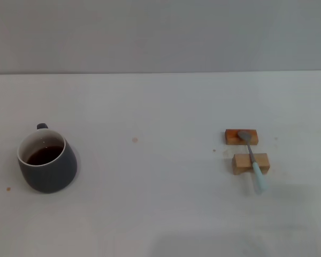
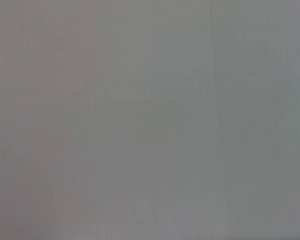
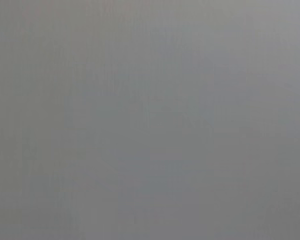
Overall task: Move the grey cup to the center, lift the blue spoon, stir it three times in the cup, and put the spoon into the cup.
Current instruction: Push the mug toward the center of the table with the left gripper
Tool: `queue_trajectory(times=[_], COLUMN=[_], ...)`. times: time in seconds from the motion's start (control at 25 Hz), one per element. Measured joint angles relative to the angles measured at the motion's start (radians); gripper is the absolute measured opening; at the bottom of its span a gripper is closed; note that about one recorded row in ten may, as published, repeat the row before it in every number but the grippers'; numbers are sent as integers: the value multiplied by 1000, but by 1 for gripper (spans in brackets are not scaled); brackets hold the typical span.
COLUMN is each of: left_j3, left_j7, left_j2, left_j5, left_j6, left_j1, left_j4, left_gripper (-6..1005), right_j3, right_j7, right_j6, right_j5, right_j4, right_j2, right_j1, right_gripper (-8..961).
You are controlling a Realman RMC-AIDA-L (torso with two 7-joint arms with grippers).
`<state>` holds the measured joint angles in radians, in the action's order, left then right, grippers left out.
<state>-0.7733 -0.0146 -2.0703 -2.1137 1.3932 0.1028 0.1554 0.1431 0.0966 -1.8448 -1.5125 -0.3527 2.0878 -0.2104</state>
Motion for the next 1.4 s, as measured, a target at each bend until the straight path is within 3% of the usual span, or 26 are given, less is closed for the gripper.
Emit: queue_trajectory(times=[0.08,0.4,0.84,1.4], left_j3=[1,1,4,8], left_j7=[3,-6,34,58], left_j2=[0,0,-2,-2], left_j5=[0,0,13,43], left_j6=[6,13,23,-65], left_j1=[-1,1,6,11], left_j4=[1,1,29,47], left_gripper=[837,409,15,-2], right_j3=[-8,-11,-15,-31], right_j7=[0,0,0,0], right_j6=[-8,-12,-15,-43], right_j5=[0,0,0,0], right_j4=[0,0,-3,-11], right_j2=[0,0,0,0], right_j1=[0,5,5,15], right_gripper=[776,775,775,775])
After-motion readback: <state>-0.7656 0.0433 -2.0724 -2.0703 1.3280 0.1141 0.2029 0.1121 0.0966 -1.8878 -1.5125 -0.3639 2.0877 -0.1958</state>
